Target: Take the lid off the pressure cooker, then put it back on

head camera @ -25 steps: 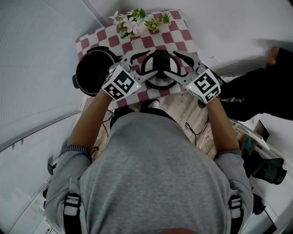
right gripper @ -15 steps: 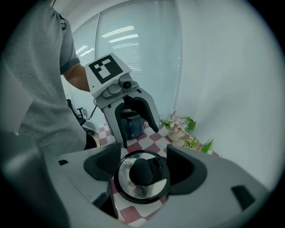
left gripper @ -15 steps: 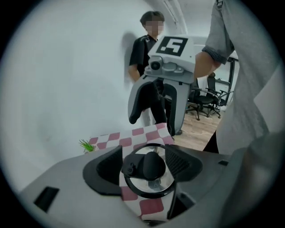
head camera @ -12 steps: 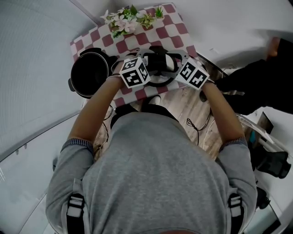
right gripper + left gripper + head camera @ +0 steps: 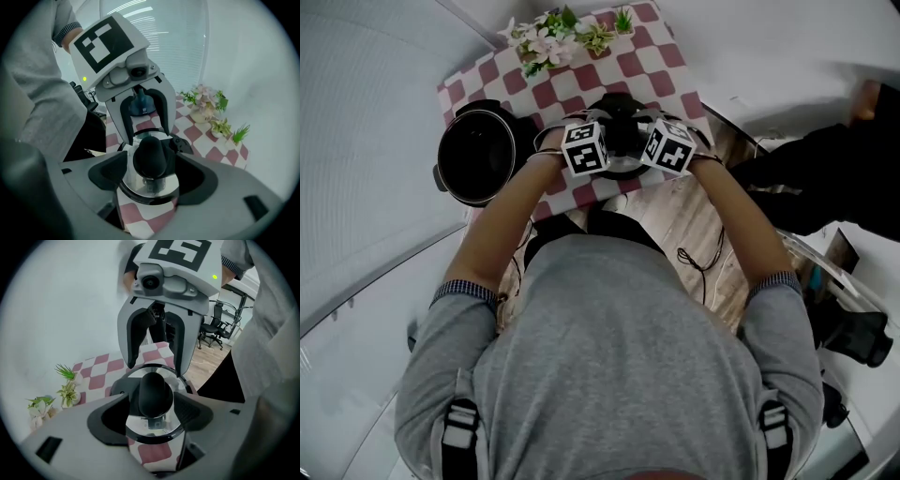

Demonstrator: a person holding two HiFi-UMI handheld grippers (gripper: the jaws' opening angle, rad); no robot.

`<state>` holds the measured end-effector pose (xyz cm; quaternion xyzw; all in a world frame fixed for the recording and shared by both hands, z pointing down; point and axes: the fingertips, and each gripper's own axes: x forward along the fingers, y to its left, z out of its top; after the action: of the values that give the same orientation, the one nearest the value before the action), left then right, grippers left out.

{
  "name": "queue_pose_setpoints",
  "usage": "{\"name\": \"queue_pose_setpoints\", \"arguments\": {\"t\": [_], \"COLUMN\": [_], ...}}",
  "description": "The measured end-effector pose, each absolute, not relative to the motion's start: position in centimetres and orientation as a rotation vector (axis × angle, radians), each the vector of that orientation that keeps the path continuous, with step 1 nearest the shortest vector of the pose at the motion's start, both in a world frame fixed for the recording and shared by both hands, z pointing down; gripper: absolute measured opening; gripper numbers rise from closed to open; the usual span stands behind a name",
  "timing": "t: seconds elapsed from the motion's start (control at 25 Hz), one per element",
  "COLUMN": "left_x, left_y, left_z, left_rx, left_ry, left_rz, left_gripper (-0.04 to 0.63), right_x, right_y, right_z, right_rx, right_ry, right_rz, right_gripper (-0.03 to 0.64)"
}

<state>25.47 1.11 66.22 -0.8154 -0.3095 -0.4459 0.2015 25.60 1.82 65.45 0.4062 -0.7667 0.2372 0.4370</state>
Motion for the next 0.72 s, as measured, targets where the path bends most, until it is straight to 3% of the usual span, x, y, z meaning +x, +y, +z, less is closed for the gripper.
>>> {"name": "queue_pose_setpoints", "arguments": {"t": [0.72], "left_x": [25.6], "left_y": [1.5], "left_z": [72.4], "left_rx": [-2.191], "left_ry": [-0.96], "left_rz": [-1.381], "left_gripper": [0.325], "right_x": [25.6], "right_y": [1.4], "right_z": [72.0], "right_rx": [0.783], "right_ry": [-1.785], "right_rz": [0.619], "right_gripper": [0.318]}}
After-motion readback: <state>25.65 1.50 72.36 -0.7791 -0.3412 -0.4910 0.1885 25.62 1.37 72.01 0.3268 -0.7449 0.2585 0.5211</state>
